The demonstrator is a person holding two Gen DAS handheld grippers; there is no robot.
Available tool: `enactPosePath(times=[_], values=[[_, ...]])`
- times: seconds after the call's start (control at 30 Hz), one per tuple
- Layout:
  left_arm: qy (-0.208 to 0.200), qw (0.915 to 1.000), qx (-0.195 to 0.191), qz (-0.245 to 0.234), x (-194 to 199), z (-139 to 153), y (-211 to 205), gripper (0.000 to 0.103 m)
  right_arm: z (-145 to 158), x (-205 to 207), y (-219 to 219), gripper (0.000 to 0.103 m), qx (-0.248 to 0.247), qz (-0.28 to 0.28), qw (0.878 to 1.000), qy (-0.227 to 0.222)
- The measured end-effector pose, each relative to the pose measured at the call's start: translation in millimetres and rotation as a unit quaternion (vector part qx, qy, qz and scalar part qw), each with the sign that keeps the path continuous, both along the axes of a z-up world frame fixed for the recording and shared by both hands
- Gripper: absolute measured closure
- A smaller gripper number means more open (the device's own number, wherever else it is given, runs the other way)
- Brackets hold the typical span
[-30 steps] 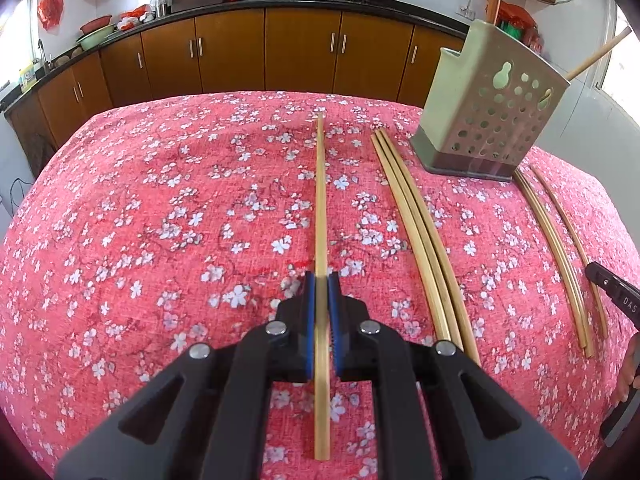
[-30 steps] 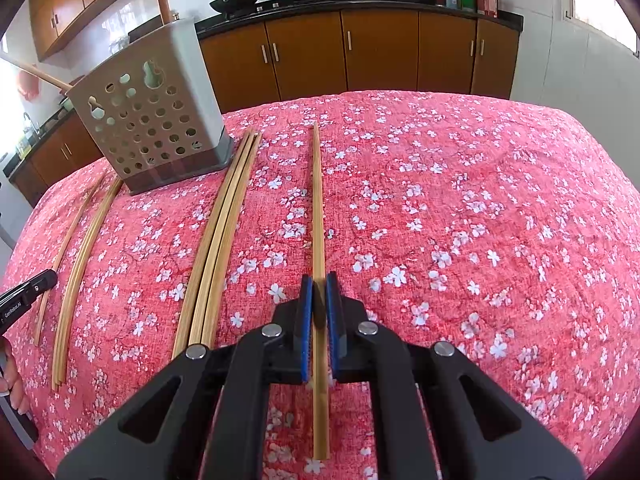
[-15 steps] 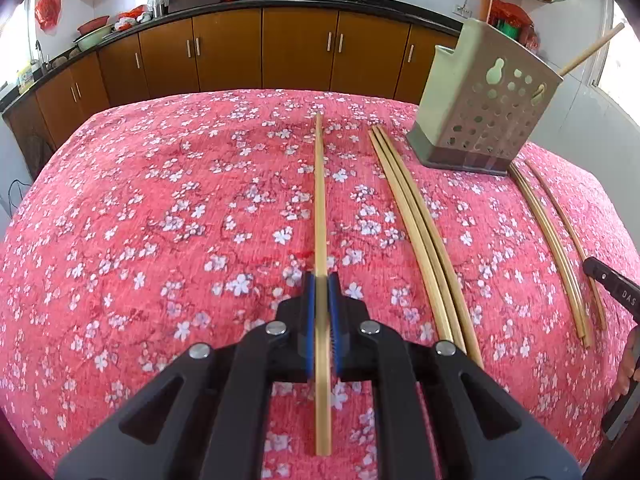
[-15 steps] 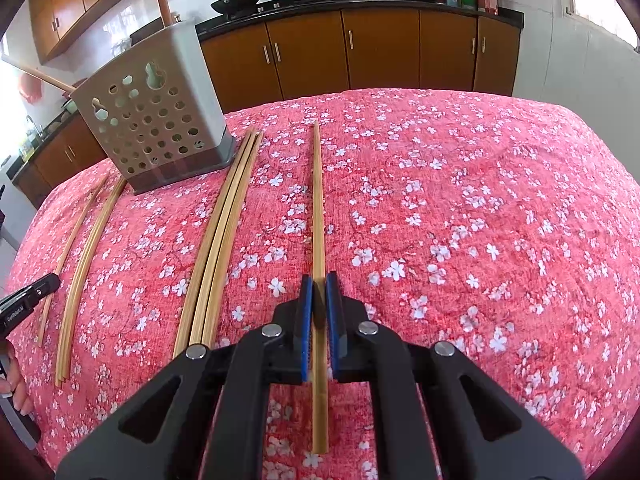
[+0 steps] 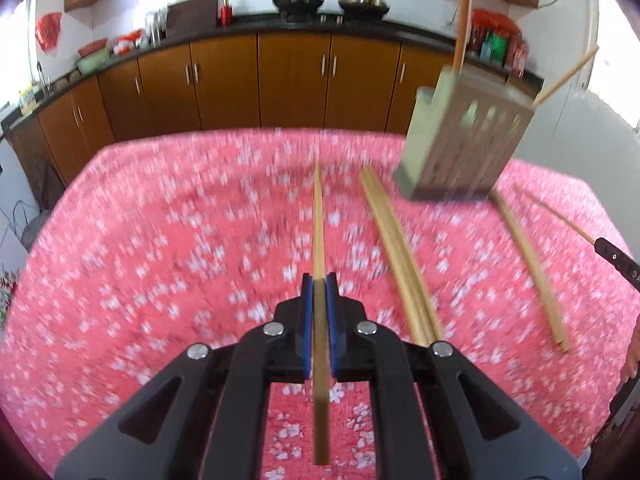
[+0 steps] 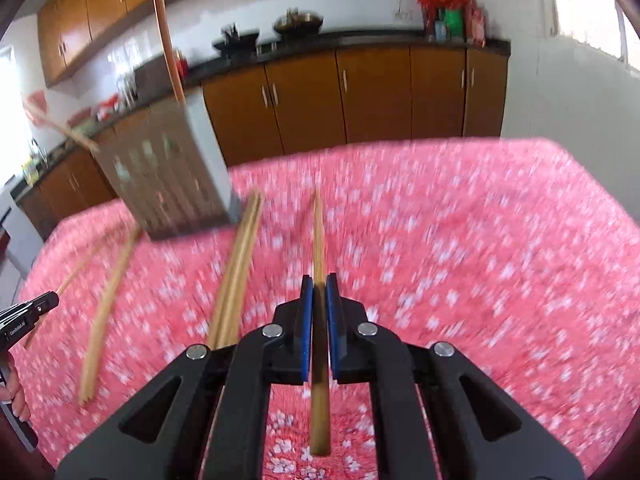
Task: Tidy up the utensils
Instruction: 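Lift both held chopsticks upright and carry them over the holder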
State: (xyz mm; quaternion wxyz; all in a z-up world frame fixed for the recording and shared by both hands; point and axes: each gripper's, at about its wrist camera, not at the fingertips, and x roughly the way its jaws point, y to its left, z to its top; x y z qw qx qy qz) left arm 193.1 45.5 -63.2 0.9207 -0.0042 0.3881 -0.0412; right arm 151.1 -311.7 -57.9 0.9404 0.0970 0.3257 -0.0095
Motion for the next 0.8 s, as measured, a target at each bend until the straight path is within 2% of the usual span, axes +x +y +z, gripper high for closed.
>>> enactPosePath(times=[0.17,0.4,0.63,0.8], values=[[-0.053,0.9985,-0.013,0.004,-6,44,3,0.095,36,-7,-4,0.095,-0.011,-0.008,0.998,-0.058],[-0.096,0.9950,-0.029,0.006,-5,84,0,0.095,58,-7,-5,0.095,-0.013,-0.009,0.996,-0.091],[-0.118,0.9910,-0.041,-0.049,-18,125,-10,0.095,99,-14,-4,0.095,0.016,0.017,0.991,-0.133],[-0.145,0.9855,-0.056,-0.067,-25,154,-19,0.095,134,-20,1,0.095,0.050,0.046,0.983,-0.173]])
